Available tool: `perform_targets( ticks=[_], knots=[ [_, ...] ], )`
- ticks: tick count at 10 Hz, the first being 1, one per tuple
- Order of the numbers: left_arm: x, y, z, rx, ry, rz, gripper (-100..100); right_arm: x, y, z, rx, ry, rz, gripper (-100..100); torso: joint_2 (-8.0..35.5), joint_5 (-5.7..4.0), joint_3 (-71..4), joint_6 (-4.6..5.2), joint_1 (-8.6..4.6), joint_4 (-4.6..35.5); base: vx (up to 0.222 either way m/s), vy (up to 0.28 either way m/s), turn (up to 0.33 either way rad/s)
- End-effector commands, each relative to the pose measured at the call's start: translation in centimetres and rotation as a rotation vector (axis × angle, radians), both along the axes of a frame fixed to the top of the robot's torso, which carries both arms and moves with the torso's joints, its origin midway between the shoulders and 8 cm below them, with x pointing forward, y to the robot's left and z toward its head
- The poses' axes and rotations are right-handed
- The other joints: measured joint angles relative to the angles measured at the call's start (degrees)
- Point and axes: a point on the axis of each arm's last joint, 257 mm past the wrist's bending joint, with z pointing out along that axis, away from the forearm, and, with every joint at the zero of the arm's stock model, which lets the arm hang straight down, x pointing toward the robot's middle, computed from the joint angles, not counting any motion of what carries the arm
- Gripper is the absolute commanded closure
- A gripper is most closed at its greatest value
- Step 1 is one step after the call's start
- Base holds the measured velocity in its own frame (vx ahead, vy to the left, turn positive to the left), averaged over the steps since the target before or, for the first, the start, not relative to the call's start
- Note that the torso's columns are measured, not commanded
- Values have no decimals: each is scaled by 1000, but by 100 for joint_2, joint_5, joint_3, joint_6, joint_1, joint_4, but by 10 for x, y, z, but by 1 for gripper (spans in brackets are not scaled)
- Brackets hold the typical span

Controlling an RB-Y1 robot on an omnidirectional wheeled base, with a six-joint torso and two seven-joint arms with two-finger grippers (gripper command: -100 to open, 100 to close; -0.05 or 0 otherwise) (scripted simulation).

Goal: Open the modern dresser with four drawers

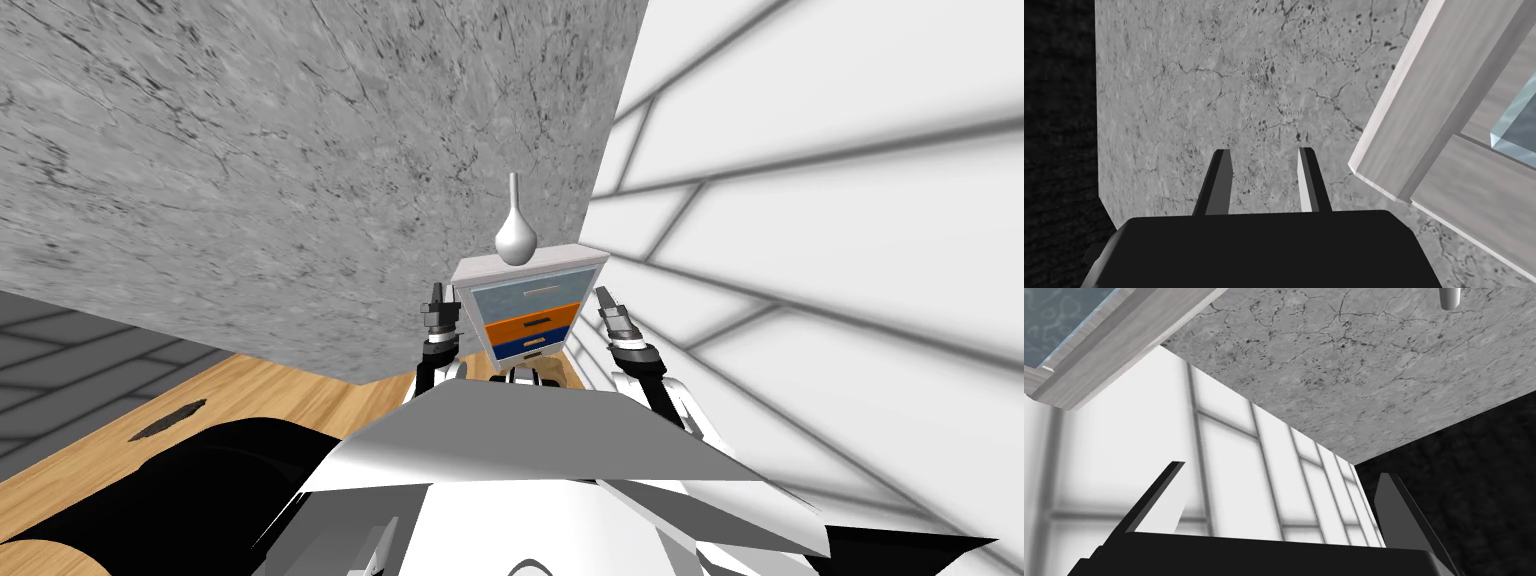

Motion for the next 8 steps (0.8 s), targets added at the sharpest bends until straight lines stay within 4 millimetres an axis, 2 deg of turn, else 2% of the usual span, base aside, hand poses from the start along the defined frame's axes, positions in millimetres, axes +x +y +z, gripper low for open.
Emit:
perform_targets(
  ticks=[1, 8],
  knots=[
    [0, 0, 0, 0, 0, 0, 0, 7, 4, -7, -146, 0, -57, -100, -3, -1, -2, -1, -4, -1, -14, 46, -25],
    [0, 0, 0, 0, 0, 0, 0, 23, 10, -24, -496, -18, -198, -100, 2, 2, 1, 0, 7, 0, -18, 56, -35]
  ],
)
